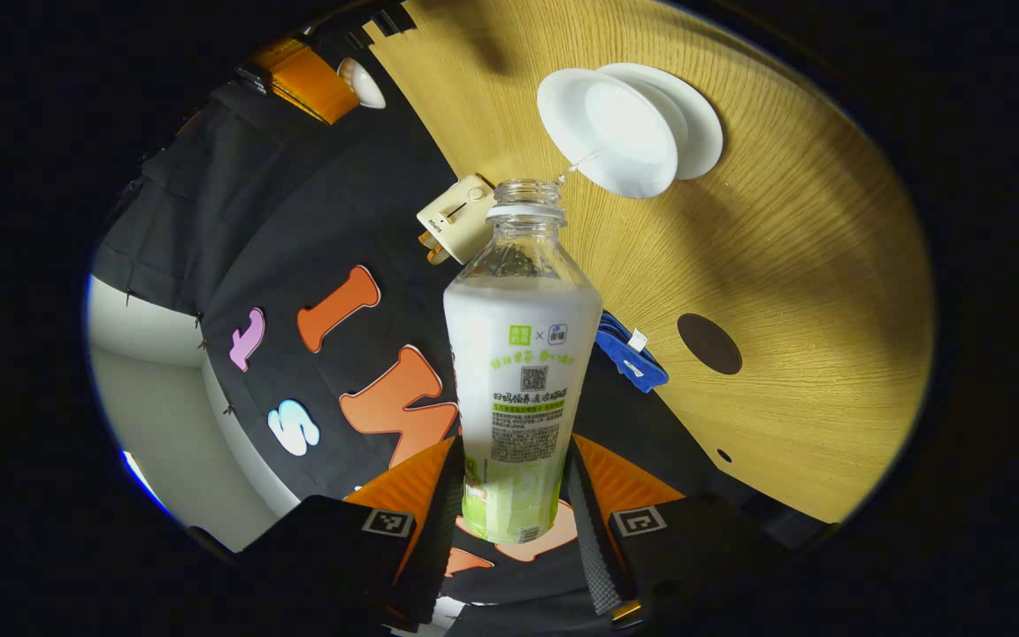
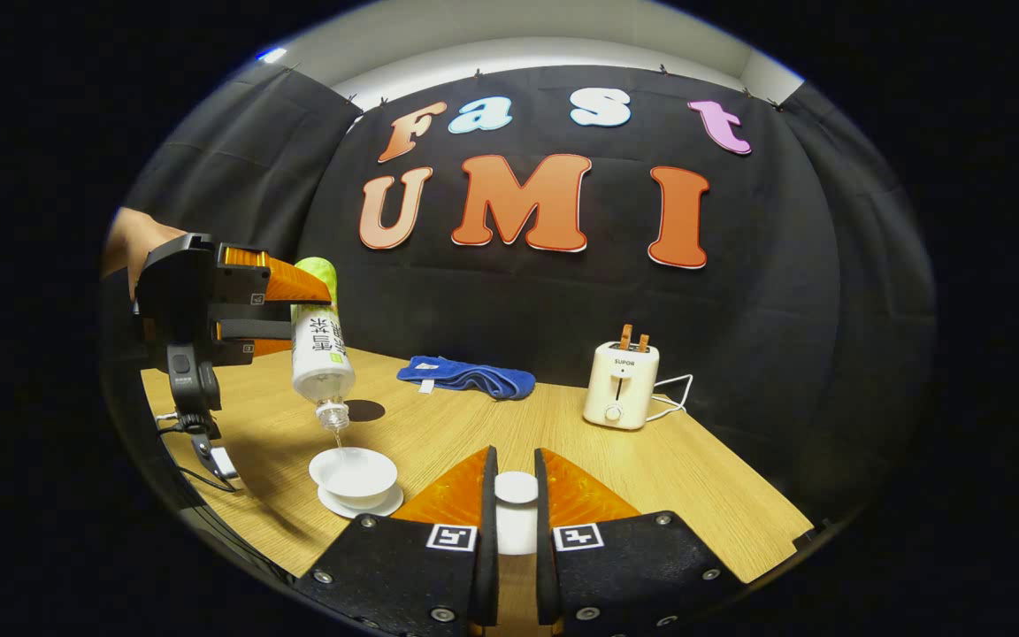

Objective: Open the teacup lid with one hand, grasp the water bottle and pour water into the teacup with the other hand; after pouring, place the water bottle on the coaster and then close the teacup lid.

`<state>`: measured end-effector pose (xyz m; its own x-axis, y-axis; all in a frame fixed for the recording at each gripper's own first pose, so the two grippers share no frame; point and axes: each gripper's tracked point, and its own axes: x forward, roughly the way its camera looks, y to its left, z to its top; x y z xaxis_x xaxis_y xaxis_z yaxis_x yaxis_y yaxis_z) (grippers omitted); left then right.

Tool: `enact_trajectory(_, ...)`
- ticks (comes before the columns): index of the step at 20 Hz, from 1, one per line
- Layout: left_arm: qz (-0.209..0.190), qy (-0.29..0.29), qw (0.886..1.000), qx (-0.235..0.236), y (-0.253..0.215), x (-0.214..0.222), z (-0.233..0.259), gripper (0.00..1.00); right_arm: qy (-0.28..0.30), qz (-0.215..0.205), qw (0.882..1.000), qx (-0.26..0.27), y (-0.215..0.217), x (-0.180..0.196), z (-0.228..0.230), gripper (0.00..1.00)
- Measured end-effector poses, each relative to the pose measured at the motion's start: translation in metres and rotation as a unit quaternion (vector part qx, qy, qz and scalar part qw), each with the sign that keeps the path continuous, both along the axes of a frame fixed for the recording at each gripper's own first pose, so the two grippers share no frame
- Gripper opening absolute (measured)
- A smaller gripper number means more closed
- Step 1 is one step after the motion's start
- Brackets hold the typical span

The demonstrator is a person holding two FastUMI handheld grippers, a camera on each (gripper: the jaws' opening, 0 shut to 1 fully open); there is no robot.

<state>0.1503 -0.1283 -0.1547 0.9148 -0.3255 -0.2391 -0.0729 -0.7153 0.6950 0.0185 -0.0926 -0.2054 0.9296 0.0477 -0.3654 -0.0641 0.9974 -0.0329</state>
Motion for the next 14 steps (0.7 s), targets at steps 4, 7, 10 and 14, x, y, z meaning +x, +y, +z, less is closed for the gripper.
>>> enact_trajectory(4, 0.0, -0.009, 1.0, 0.004, -0.002, 0.002, 0.009, 0.64, -0.003, 0.0, 1.0, 0.002, -0.001, 0.0, 0.002, 0.17)
enact_trajectory(7, 0.001, -0.012, 1.0, 0.004, -0.001, 0.001, 0.012, 0.67, -0.003, 0.002, 1.0, 0.001, 0.001, 0.0, 0.004, 0.17)
enact_trajectory(10, 0.017, -0.002, 1.0, -0.014, 0.008, 0.001, 0.008, 0.63, -0.003, 0.001, 1.0, 0.005, 0.003, 0.0, 0.003, 0.17)
enact_trajectory(14, 0.029, 0.029, 0.998, -0.044, 0.011, -0.007, -0.011, 0.7, 0.001, 0.002, 1.0, 0.005, 0.006, 0.0, 0.002, 0.17)
